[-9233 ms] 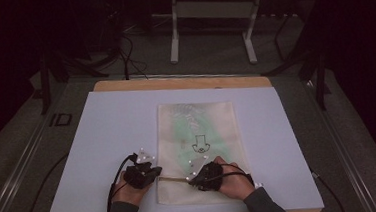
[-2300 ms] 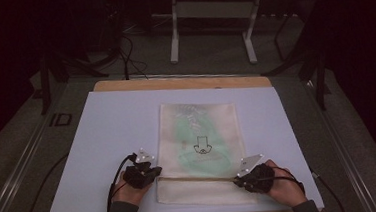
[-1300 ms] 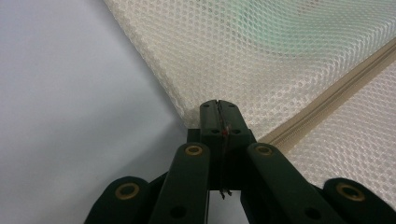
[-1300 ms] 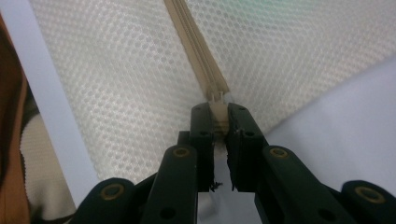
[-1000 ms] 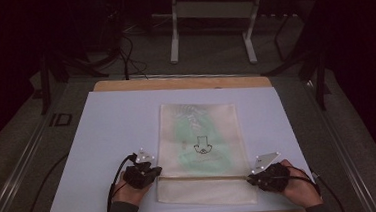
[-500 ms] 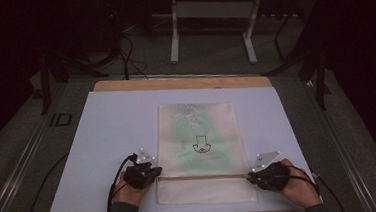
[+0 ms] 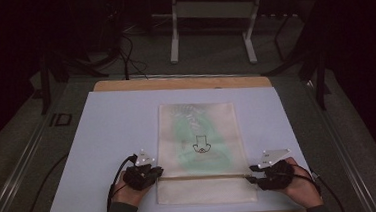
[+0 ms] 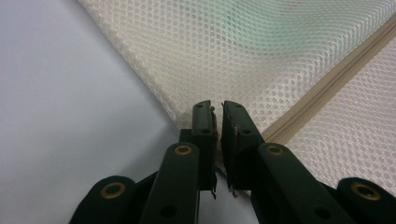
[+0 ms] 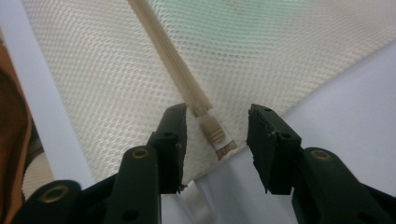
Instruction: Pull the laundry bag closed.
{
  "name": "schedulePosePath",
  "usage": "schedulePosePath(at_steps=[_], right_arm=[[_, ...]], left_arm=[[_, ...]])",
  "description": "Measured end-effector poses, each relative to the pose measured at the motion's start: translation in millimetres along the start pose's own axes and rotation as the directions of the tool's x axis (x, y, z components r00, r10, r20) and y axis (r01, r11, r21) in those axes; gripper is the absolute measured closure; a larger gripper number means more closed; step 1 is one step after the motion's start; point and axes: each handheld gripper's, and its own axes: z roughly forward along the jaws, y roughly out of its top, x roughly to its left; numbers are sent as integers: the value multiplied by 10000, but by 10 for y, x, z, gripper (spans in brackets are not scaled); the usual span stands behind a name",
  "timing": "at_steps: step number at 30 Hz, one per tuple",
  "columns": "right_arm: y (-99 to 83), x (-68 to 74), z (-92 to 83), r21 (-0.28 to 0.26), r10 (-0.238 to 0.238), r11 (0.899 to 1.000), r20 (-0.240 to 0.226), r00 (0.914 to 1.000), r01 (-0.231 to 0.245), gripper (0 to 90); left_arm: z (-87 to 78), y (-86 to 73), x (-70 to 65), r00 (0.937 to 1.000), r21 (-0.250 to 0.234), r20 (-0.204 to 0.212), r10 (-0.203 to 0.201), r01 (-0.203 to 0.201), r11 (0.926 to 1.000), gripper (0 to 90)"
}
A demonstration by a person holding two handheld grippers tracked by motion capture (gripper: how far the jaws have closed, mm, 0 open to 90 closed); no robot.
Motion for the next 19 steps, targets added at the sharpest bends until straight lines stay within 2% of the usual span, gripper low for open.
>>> schedulePosePath(at_steps=[4, 11, 12, 16, 18, 19], right_arm=[[-26, -45, -24, -124, 281, 9995, 234, 9993, -278, 553], [-94, -124, -41, -197, 817, 9966, 617, 9947, -806, 546], [-106, -138, -39, -213, 898, 9958, 676, 9937, -886, 546], [-165, -190, -11, -289, 1226, 9923, 829, 9890, -1206, 523], [-202, -227, 3, -431, 1422, 9894, 998, 9848, -1385, 516], [-217, -242, 8, -515, 1542, 9874, 1092, 9820, -1494, 508]], left_arm=[[-17, -1, 13, 10000, -95, -59, 35, -36, 9999, 823], [-54, -13, 63, 9992, -246, -400, -77, 67, 9997, 809], [-67, -22, 90, 9981, -240, -608, -134, 120, 9996, 809], [-95, -42, 148, 9951, -307, -921, -370, 343, 9989, 801], [-113, -58, 189, 9901, -313, -1313, -498, 461, 9984, 786], [-124, -66, 213, 9854, -322, -1604, -563, 518, 9981, 763]])
